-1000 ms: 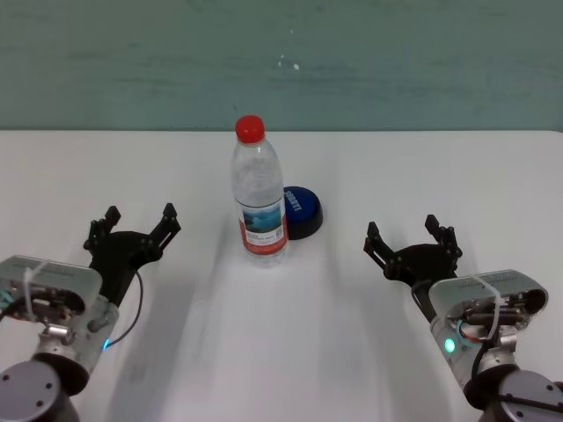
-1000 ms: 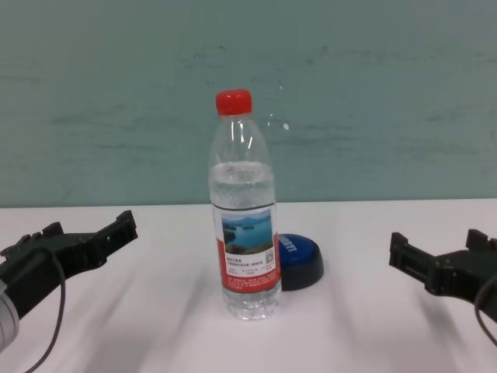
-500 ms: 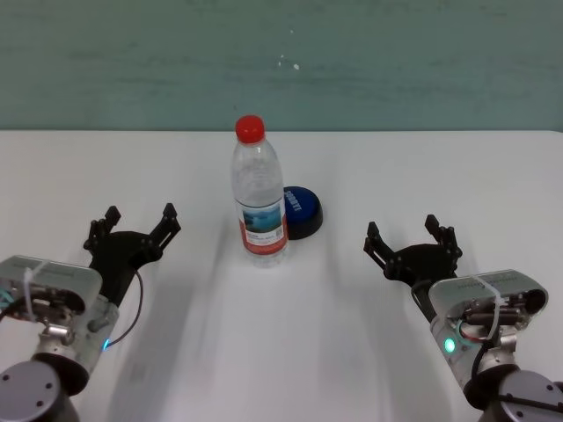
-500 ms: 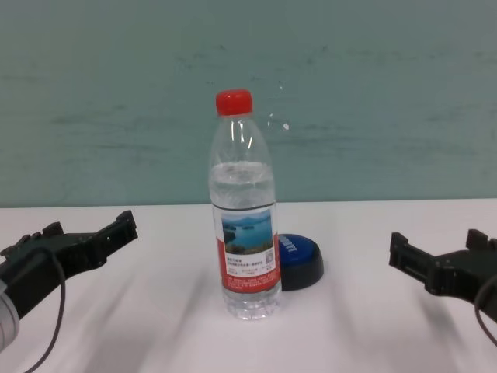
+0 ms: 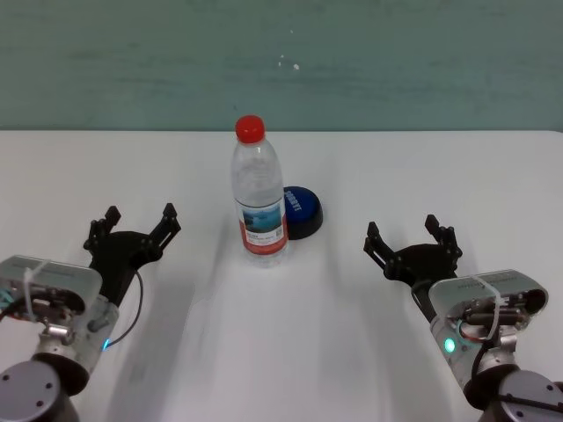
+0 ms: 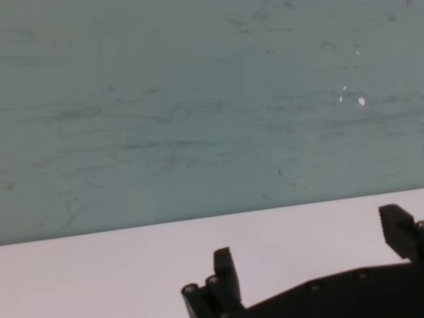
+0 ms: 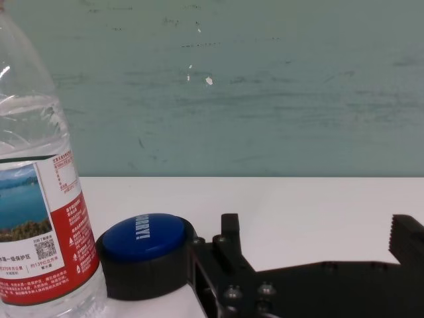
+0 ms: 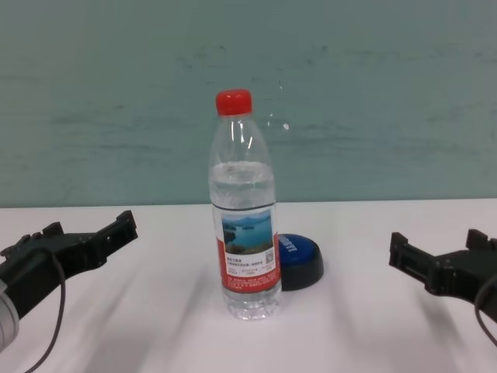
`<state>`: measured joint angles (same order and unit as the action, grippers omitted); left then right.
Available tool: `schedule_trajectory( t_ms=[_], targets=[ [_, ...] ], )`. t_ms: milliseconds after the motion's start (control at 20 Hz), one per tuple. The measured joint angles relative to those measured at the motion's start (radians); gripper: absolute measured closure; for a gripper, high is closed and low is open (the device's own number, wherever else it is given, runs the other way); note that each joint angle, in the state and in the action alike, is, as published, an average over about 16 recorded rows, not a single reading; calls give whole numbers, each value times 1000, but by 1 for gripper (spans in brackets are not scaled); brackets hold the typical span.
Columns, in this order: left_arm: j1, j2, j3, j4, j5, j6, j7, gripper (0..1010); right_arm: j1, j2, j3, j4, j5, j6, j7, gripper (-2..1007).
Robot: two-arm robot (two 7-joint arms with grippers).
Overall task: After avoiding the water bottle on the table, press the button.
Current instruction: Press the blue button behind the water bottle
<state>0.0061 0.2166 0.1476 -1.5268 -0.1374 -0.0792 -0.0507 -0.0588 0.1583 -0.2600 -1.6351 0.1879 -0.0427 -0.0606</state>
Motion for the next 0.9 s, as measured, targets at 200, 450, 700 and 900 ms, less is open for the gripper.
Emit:
schedule_trajectory(
  t_ms=[200, 450, 700, 900],
  targets=[
    [1, 0, 0, -2, 1, 1, 1, 10, 0, 0, 0, 0, 0, 0, 0, 1],
    [19, 0, -7, -28, 17, 25, 16, 10, 0, 0, 0, 0, 0, 0, 0, 1],
    [52, 1, -13, -79, 53, 72, 39, 10, 0, 0, 0, 0, 0, 0, 0, 1],
    [93, 1, -13, -135, 94, 117, 59, 10, 0, 0, 0, 0, 0, 0, 0, 1]
  ],
)
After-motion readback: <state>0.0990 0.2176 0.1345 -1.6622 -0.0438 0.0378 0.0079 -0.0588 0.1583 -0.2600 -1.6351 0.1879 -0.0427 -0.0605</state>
